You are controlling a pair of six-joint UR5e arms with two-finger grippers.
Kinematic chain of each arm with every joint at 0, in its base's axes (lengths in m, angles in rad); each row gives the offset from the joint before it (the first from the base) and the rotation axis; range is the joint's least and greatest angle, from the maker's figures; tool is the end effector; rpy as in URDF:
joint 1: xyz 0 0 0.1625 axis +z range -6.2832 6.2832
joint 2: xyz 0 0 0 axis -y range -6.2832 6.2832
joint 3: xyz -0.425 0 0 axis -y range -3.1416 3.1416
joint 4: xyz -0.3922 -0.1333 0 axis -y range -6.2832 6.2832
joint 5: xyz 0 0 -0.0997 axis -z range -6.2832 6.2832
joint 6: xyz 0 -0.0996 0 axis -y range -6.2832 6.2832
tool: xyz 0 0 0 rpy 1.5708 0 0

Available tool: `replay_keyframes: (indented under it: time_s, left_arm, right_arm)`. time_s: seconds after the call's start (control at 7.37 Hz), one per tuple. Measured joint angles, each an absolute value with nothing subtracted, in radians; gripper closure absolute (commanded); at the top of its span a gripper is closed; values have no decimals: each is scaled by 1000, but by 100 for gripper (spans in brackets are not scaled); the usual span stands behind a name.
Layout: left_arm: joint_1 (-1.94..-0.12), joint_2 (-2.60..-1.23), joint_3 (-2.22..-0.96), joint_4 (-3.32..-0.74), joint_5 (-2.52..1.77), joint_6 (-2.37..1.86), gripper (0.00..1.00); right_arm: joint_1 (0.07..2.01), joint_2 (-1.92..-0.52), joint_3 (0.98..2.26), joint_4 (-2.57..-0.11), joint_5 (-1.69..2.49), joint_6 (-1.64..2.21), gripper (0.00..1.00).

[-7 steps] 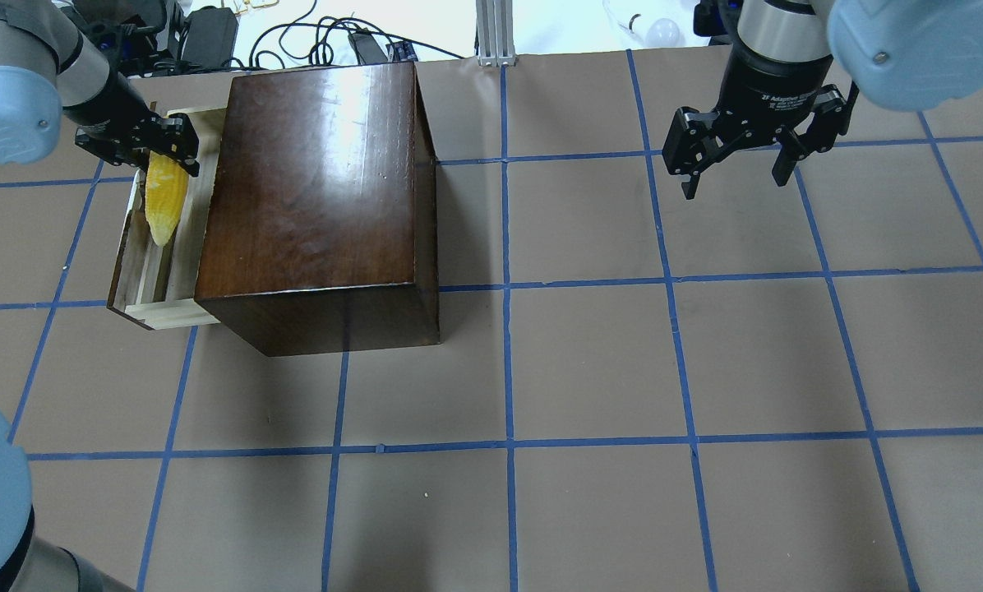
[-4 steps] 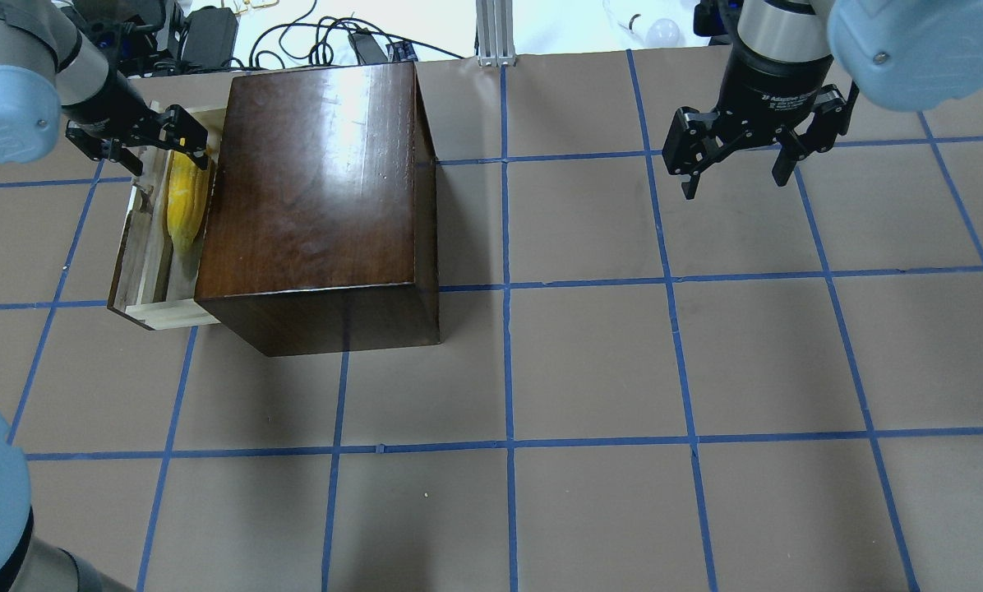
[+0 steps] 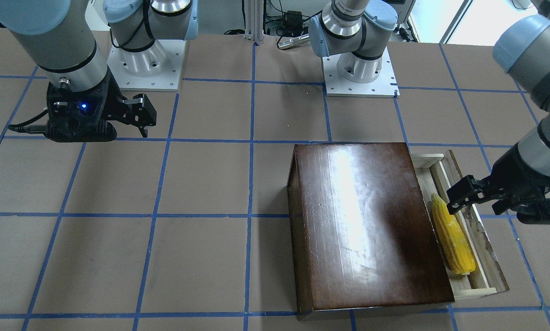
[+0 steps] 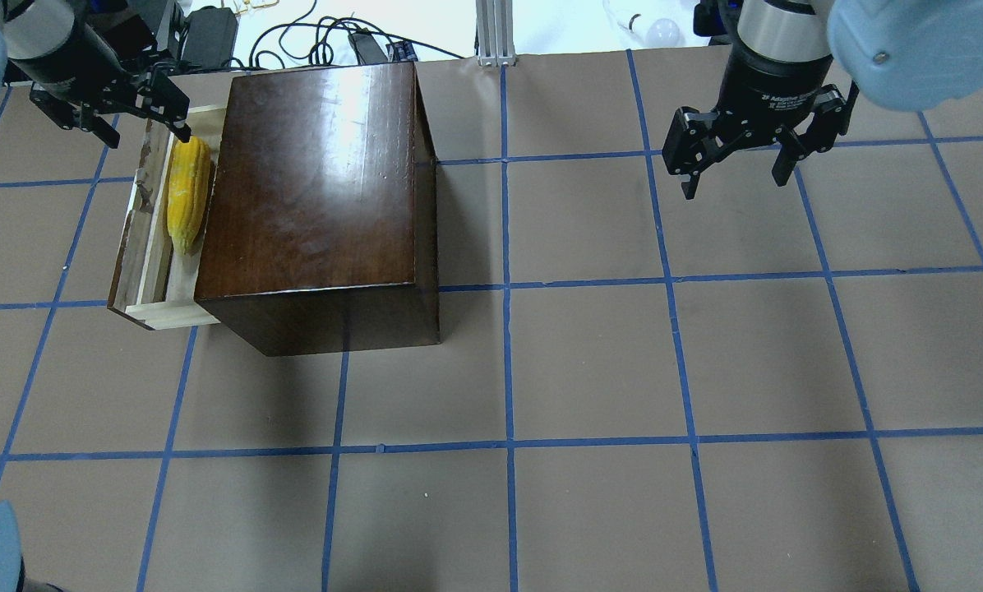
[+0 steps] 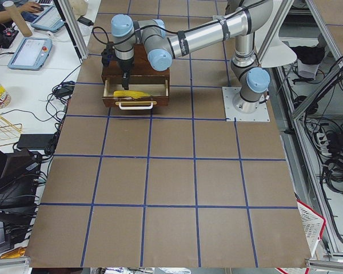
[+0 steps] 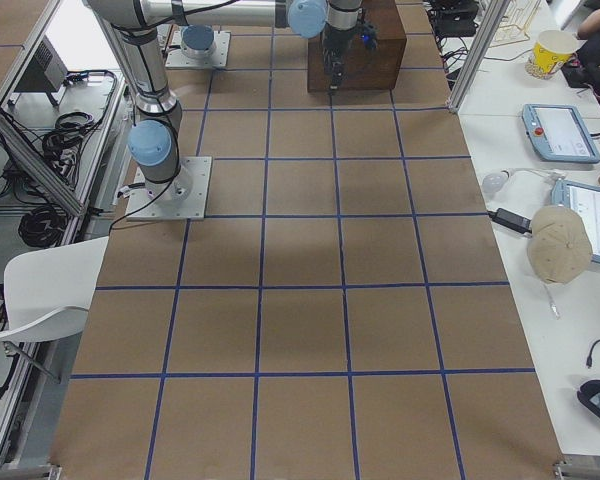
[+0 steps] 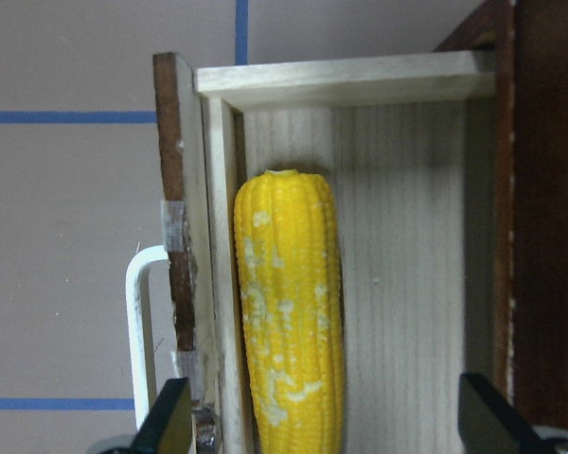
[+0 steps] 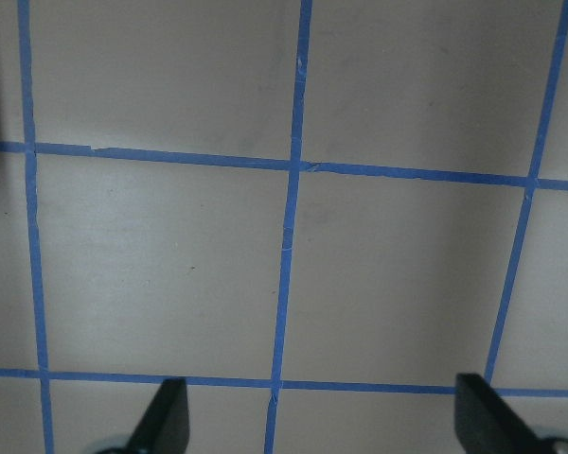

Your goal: Open drawer and put corn inside

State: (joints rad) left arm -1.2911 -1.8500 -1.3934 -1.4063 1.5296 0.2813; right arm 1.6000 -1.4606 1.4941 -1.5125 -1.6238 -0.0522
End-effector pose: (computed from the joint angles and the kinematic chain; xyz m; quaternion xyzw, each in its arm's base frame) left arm 0.0372 -0.6271 0.4381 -0.0014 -0.9993 0.0358 0.0111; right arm 0.1434 -0.5249 0.4636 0.0418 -0.9977 -0.0462 0.0259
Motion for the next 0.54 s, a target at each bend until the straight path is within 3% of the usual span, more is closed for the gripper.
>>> replay_keyframes:
  time_s: [0.54]
  left_arm:
    - [-1496, -1714, -1382, -1552, 1609, 159, 0]
  right_arm:
    - [1600, -1462, 1494, -1513, -1623, -52, 0]
